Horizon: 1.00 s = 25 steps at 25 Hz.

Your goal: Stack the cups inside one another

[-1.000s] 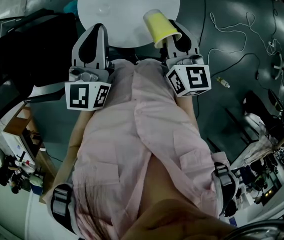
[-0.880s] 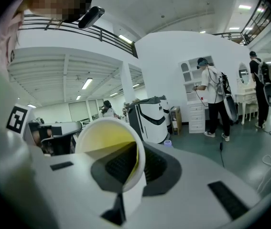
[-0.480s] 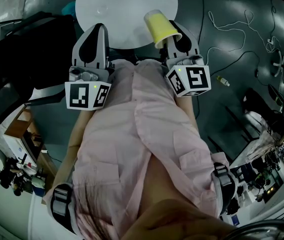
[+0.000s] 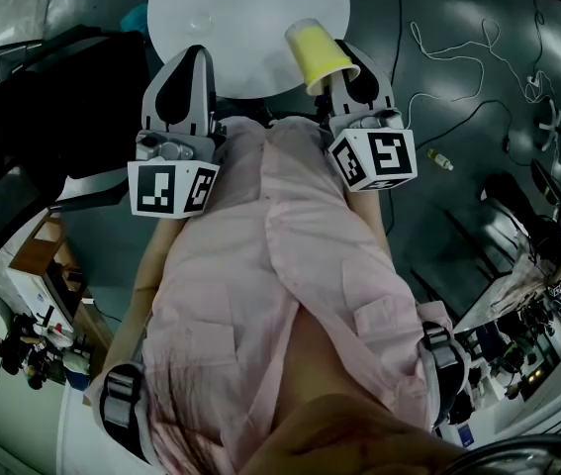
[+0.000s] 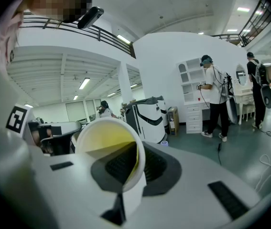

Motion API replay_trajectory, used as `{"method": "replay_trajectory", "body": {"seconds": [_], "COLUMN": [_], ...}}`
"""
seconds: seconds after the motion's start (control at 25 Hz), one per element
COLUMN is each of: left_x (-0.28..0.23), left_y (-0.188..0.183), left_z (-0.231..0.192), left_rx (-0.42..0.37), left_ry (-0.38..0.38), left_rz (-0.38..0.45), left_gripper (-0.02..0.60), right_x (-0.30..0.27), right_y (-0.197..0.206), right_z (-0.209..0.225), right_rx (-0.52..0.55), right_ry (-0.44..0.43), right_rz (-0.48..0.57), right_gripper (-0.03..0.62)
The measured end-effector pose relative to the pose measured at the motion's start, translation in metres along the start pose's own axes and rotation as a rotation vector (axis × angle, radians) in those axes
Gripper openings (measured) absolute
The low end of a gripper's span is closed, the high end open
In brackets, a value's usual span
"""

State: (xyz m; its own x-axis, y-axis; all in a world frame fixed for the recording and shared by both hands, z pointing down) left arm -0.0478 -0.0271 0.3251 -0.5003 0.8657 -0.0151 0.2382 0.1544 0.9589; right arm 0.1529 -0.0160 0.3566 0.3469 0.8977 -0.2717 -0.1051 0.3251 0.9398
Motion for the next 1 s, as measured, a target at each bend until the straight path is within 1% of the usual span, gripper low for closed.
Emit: {"method": "replay_trajectory", "body": {"seconds": [1.0], "left_x": [0.0], "left_y": [-0.0005], "left_z": [-0.0053], "left_rx": [0.003], "left_ry": [-0.004], "left_rz": [-0.001], "left_gripper": [0.015], "right_x": [-0.0048], "right_y": [0.0003], "right_z": [-0.0017], "right_rx": [0.002], "right_ry": [-0.002], "right_rz": [-0.003], "right_gripper": [0.038]}}
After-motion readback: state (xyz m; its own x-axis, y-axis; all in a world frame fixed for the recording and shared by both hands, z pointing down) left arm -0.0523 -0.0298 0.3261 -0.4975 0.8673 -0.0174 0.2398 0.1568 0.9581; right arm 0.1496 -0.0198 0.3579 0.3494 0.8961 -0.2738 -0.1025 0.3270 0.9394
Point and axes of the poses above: the fingertips, and each gripper's own axes: x backward along the fingers, z to its right, y out of its underside, the point moved 3 cm from there along x, backward along the fingers, and after that the axes turned 1 degree about z, right-handed, at the moved point
